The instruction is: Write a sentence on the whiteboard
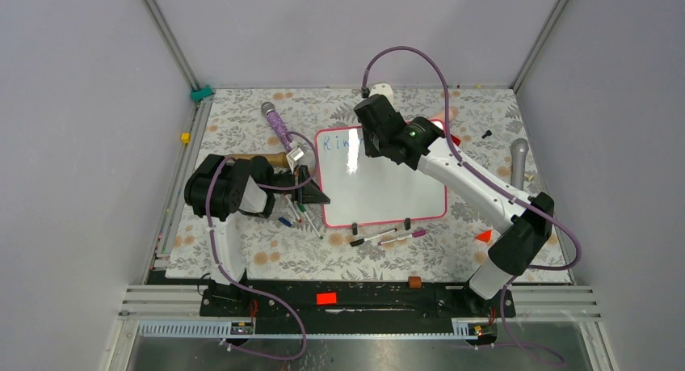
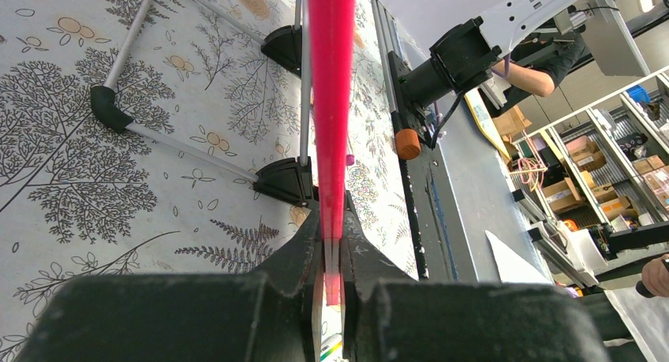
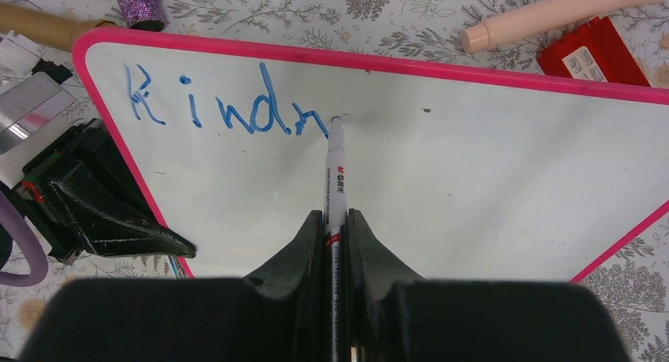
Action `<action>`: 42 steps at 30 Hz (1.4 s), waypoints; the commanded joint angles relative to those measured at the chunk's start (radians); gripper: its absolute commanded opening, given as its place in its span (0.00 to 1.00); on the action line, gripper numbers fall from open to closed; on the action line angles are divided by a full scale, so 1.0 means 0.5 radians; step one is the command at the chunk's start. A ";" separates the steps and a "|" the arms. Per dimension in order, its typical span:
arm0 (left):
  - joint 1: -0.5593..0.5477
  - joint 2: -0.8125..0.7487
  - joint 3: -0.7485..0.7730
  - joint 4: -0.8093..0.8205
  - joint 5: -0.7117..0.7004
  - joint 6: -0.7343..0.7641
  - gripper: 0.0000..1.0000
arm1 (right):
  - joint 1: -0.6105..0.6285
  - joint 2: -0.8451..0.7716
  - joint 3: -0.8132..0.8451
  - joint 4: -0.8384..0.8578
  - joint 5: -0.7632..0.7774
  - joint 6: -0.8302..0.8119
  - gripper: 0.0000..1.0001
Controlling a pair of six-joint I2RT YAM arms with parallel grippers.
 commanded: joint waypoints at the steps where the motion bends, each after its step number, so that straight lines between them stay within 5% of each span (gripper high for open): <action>1: -0.010 -0.047 -0.012 0.074 0.123 0.066 0.00 | -0.047 -0.007 0.033 -0.060 0.156 0.030 0.00; 42: -0.005 -0.048 -0.011 0.075 0.121 0.066 0.00 | -0.072 0.075 0.145 -0.016 -0.070 -0.028 0.00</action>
